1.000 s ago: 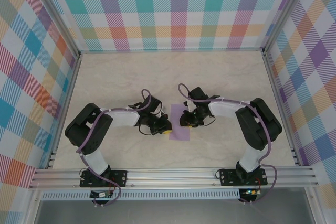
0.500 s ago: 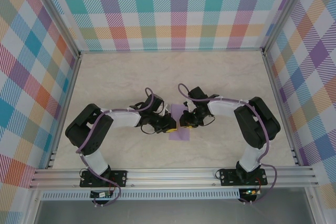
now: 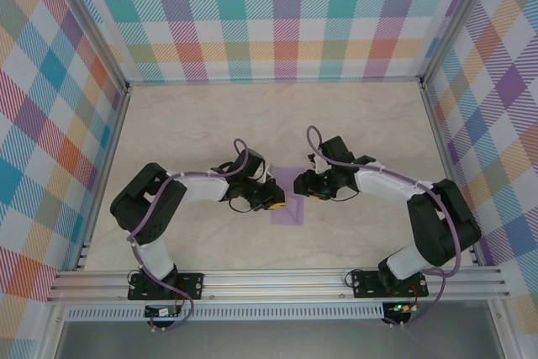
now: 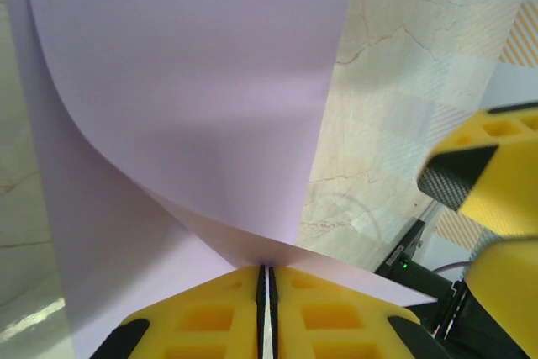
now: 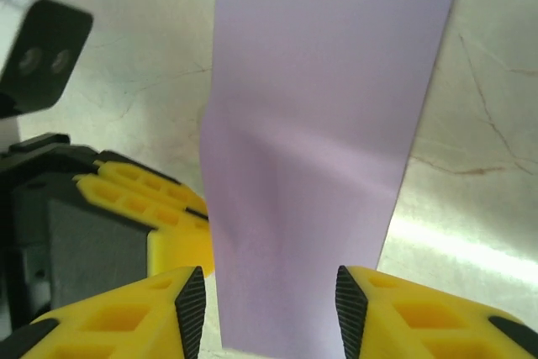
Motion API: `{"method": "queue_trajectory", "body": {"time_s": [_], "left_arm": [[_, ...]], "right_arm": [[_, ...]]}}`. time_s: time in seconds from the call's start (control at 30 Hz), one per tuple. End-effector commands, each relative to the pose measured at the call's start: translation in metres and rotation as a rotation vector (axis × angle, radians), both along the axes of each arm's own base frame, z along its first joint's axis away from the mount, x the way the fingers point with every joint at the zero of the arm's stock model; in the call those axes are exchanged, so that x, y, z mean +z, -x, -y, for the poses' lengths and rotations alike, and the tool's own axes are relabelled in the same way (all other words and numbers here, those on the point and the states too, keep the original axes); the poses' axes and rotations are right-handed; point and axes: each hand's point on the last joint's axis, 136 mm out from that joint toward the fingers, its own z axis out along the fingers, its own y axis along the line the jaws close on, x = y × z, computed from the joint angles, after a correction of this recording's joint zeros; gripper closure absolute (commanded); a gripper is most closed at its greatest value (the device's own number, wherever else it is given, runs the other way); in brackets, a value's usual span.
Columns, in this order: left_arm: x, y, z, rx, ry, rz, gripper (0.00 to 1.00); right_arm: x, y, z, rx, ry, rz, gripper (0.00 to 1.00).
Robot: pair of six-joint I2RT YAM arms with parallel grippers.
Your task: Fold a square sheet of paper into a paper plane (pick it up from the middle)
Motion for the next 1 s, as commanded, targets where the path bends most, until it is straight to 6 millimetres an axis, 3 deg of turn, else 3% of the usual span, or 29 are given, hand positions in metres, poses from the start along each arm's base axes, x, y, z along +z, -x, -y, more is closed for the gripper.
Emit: {"method": "queue_trajectory", "body": {"time_s": [0.0,0.17,0.57,0.83,0.97], "left_arm": [[0.003,-0.004,0.009,-0.003,0.011,0.018,0.88],[0.002,-0.004,0.008,-0.001,0.005,0.016,0.88],[0.011,-0.006,0.011,-0.003,0.02,0.03,0.88],[0.037,-0.01,0.019,-0.012,0.074,0.076,0.88],[0.037,-0.01,0.025,-0.024,0.076,0.076,0.88]], "right_arm": [[0.011,0.01,-0.013,0.059,-0.108,-0.003,0.51],[0.01,0.016,-0.018,0.097,-0.144,-0.02,0.54],[-0.014,0.006,-0.009,0.069,-0.031,-0.042,0.86],[-0.033,-0.003,0.003,0.029,0.083,-0.048,0.92],[-0.037,-0.005,0.005,0.027,0.104,-0.049,0.92]]}}
